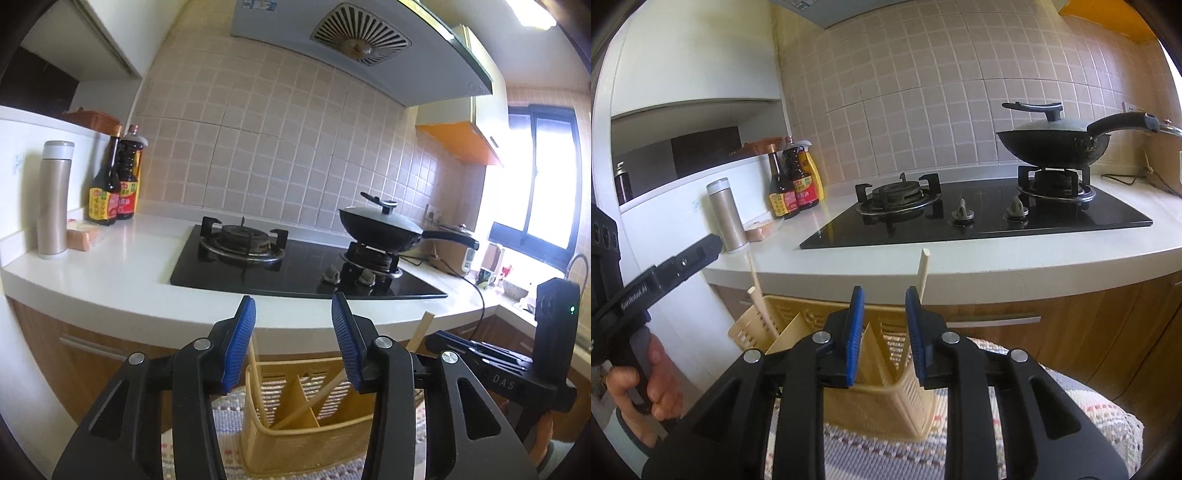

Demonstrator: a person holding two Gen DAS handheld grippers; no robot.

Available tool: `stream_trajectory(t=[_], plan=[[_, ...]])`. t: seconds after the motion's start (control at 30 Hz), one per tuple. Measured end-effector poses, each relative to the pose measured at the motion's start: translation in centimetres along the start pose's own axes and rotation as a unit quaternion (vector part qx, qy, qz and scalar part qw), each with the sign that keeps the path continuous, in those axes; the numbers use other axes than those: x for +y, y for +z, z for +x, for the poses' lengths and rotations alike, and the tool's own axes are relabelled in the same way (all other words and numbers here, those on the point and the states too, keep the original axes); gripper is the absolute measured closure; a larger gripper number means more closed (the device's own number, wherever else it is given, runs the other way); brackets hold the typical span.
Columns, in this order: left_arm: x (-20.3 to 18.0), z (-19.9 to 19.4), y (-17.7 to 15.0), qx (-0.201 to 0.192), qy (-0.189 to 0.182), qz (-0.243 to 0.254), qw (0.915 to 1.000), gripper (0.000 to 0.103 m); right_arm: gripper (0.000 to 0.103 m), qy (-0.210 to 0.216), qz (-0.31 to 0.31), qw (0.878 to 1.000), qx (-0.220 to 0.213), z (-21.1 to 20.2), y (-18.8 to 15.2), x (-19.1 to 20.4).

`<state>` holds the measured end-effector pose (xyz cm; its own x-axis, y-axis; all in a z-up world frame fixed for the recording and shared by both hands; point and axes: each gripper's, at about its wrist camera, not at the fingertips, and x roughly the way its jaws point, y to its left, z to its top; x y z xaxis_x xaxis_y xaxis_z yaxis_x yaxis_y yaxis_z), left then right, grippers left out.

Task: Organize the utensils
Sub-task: 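Open both grippers over the basket and pull them back, then grasp a dark-handled spoon with the left gripper while the right reaches toward spoons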

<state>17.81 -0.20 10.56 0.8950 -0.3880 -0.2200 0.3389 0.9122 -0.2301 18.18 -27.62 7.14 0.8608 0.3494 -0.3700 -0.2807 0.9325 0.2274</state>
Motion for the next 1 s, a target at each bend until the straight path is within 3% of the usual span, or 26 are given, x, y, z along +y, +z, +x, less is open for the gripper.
stream_trajectory(t=[0.3, 0.43, 0.47, 0.57, 0.63, 0.8, 0.9, 1.0], plan=[[-1.6, -4.1, 1.2, -0.006, -0.012, 0.015, 0.9998, 0.060, 0.082, -0.003, -0.020, 1.000, 0.001, -4.2, 0.1, 1.3], [-2.9, -6.6, 1.7, -0.010, -0.022, 0.028, 0.9993, 0.055, 0.082, 0.002, -0.023, 1.000, 0.000, -6.1, 0.3, 1.9], [-3.3, -7.3, 1.7, -0.011, -0.024, 0.032, 0.9991, 0.054, 0.080, 0.004, -0.025, 1.000, 0.002, -6.8, 0.2, 2.1], [-4.4, -9.3, 1.6, -0.006, -0.021, 0.048, 0.9986, 0.054, 0.056, 0.003, -0.032, 0.999, 0.004, -8.2, -0.1, 2.5], [-5.1, -10.6, 1.2, -0.001, 0.010, 0.064, 0.9979, 0.054, 0.056, 0.007, -0.048, 0.999, 0.017, -9.1, -0.8, 3.0], [-5.6, -12.8, -0.6, 0.059, 0.027, 0.070, 0.9954, 0.054, 0.056, -0.016, -0.100, 0.990, 0.102, -9.0, -3.7, 4.5], [-5.5, -12.6, -3.0, 0.138, 0.031, 0.076, 0.9870, 0.054, 0.056, -0.037, -0.123, 0.975, 0.182, -8.1, -6.3, 4.9], [-4.5, -11.7, -6.4, 0.232, 0.010, 0.052, 0.9712, 0.054, 0.056, -0.036, -0.109, 0.961, 0.253, -7.1, -8.5, 4.3]])
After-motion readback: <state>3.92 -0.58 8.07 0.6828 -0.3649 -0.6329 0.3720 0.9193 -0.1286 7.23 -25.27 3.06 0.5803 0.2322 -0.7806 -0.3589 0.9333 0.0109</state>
